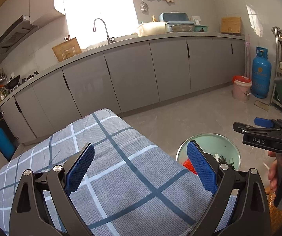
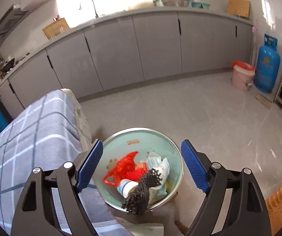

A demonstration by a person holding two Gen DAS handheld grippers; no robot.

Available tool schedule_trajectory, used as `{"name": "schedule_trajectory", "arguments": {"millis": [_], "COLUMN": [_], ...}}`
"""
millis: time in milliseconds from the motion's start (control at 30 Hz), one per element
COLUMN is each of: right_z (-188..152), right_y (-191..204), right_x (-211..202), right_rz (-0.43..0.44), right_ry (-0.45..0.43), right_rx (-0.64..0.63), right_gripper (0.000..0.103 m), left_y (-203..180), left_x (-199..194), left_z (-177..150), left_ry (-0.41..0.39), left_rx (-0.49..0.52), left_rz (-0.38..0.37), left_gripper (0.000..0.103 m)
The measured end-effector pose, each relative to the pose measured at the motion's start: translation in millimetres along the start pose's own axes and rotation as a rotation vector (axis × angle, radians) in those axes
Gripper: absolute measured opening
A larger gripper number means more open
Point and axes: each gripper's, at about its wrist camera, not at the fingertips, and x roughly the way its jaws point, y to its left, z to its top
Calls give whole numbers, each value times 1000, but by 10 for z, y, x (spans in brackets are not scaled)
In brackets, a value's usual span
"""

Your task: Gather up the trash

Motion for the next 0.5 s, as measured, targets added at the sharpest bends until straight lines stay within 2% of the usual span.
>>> {"name": "schedule_trajectory", "arguments": {"millis": [133, 233, 500], "right_z": [44, 61, 32], "right_y": [138, 204, 282], "right_x": [-442, -717, -1103], "right_rz": [-5, -4, -6], "right_ry": [-104, -161, -220], "right_rx": [-18, -25, -37], "right_gripper": [90, 92, 93], "left_y": [30, 62, 58], "left_x": [-201, -355, -559], "left_z": [63, 91, 125], "left_ry": [-31, -52, -70], "left_rx": [-7, -20, -24], "left_rz": [-7, -19, -38], "left_gripper": [96, 96, 97]}}
